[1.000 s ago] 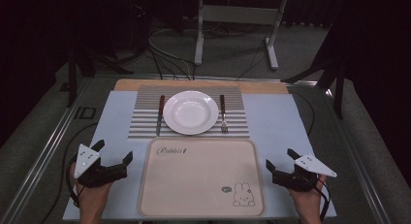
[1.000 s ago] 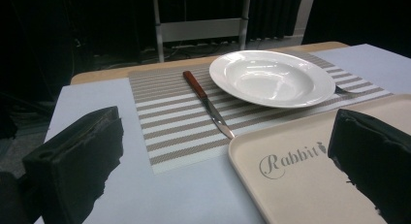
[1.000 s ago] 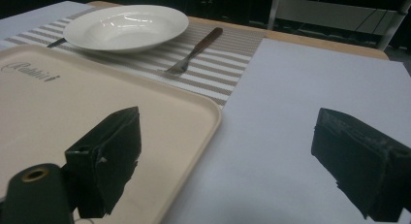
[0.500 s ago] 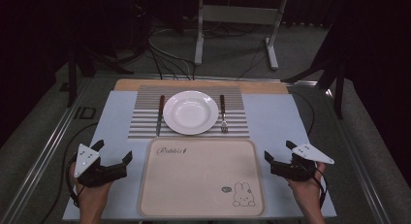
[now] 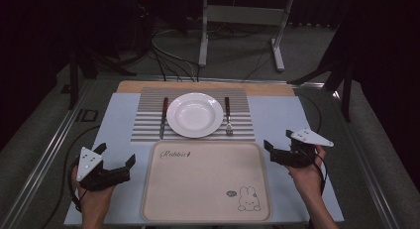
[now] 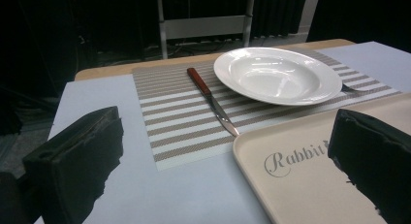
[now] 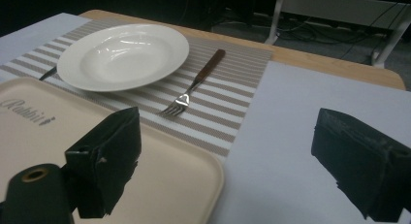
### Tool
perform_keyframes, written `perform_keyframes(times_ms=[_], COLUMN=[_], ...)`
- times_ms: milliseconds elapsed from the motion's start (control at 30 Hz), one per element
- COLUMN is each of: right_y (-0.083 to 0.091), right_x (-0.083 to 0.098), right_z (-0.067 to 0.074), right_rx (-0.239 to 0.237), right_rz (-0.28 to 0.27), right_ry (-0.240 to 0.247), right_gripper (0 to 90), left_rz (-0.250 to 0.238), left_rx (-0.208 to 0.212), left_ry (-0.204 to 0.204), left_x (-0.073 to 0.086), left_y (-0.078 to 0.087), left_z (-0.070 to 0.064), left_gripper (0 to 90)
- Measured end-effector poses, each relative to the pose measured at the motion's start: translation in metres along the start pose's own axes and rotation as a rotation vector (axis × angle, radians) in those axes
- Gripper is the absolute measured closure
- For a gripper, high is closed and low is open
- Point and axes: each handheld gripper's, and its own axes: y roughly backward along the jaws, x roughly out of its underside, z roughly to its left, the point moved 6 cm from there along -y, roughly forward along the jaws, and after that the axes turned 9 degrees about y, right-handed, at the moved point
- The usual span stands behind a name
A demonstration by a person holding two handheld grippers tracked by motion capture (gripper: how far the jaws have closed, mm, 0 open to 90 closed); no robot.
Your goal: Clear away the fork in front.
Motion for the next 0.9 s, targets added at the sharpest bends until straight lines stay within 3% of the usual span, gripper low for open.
perform_keyframes(times_ms=[333,900], right_y=[-0.022,-0.063], right_x=[-0.018,-0.042], right_z=[-0.005,-0.007], right_rx=[-0.002,0.013], right_rz=[0.016,0.055], right_ry=[-0.031,-0.027], right_gripper=[10.8,10.8], left_rz=[0.007,0.011], left_rx=[-0.003,-0.010], left_ry=[-0.011,-0.012], left_x=[0.001,0.001], left_y=[-0.002,-0.002], left_z=[-0.001,0.001], left_gripper=[0.0,0.0])
